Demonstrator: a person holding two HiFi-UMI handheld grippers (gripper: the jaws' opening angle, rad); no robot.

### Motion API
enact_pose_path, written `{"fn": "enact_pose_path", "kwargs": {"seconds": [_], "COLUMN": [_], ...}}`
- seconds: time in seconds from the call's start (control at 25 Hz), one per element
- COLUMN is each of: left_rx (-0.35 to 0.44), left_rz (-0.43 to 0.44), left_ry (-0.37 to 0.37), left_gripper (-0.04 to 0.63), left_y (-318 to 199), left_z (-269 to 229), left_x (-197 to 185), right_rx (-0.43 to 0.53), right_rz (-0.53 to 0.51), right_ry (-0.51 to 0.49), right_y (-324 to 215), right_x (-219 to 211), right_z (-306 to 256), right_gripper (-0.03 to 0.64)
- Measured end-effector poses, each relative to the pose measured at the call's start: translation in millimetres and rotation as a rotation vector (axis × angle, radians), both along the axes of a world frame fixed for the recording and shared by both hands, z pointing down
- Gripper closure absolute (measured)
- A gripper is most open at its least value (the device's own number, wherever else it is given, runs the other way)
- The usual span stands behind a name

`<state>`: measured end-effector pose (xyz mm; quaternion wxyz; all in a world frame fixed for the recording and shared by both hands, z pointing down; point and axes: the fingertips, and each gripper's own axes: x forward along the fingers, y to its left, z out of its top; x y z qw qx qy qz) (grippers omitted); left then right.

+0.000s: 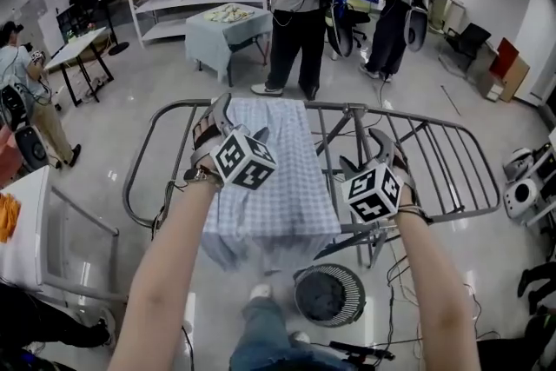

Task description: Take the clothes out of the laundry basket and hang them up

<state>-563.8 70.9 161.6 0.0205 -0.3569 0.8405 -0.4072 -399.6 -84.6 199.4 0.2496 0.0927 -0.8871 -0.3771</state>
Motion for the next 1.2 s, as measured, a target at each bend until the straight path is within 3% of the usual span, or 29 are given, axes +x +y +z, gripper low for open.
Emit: {"fn": "enact_pose_path", "kwargs": {"seconds": [0.36,0.68,0.88,1.04,1.2], "left_rx": [0.136,0.329,0.426,0.462,0.427], "left_rz": [0.031,0.112,0.185,0.231,0.314], "left_ry": [0.011,0.176,0.201,0.267,0.300], "left_gripper": [0.126,0.126,0.126,0.126,0.126], "left_y": [6.8,-11.0,-12.8,-16.0,-24.2], "left_z": [12.5,11.4,-12.0,1.0,31.4], "left_x": [84.6,162.7,225.0,261.3,292.9], "right_rx": [-0.030,-0.276,-0.329,-0.330,-0.353], "right_rz": [0.056,0.155,0.220,0.263,0.315], "right_ry": [-0.119,-0.284,-0.378,-0.418,-0.432], "right_y": [11.1,0.0,-8.1,-10.2,-9.2], "right_x": [86.3,173.7,229.6,267.2,299.5], "right_z": [-8.1,-7.8,-17.3,-18.5,-4.6], "right_gripper": [0.268,0.268,0.268,0.270,0.270]}}
